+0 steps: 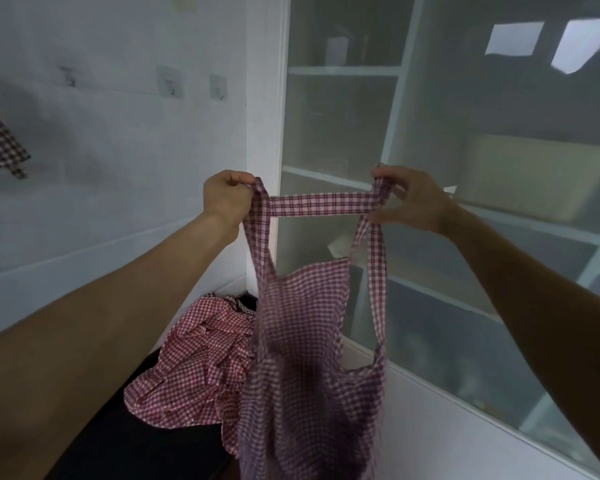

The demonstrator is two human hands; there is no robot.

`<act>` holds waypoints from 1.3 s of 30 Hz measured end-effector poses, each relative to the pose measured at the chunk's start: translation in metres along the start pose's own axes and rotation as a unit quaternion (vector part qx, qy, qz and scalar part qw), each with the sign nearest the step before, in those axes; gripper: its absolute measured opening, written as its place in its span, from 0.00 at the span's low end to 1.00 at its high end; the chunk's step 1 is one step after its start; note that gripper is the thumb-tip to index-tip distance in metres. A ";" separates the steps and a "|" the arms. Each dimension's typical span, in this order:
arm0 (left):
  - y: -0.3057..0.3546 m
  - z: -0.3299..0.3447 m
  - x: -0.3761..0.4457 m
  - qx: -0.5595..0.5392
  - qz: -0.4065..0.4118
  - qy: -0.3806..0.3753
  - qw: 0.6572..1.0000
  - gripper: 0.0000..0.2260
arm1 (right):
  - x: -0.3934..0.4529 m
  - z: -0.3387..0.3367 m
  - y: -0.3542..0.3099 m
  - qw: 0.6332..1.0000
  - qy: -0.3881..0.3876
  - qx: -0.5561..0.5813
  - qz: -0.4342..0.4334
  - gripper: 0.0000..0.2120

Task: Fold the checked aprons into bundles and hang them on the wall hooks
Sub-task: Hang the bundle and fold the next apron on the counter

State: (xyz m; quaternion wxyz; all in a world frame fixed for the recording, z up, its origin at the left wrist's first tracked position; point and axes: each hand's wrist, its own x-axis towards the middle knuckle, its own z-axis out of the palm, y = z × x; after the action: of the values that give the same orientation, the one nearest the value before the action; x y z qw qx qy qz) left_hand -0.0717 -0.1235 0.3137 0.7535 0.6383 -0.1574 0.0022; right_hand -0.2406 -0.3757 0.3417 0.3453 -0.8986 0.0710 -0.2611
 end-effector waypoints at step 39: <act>0.022 -0.006 -0.038 0.056 -0.057 -0.236 0.969 0.10 | -0.001 0.087 -0.022 0.945 -0.042 -0.252 -0.205 0.31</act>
State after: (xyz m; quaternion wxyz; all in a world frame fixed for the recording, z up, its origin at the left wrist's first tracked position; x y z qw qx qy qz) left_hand -0.1109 -0.1066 0.3252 0.6571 0.6699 -0.2937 -0.1823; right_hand -0.1980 -0.3085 0.3013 0.0497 -0.9616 -0.0661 -0.2615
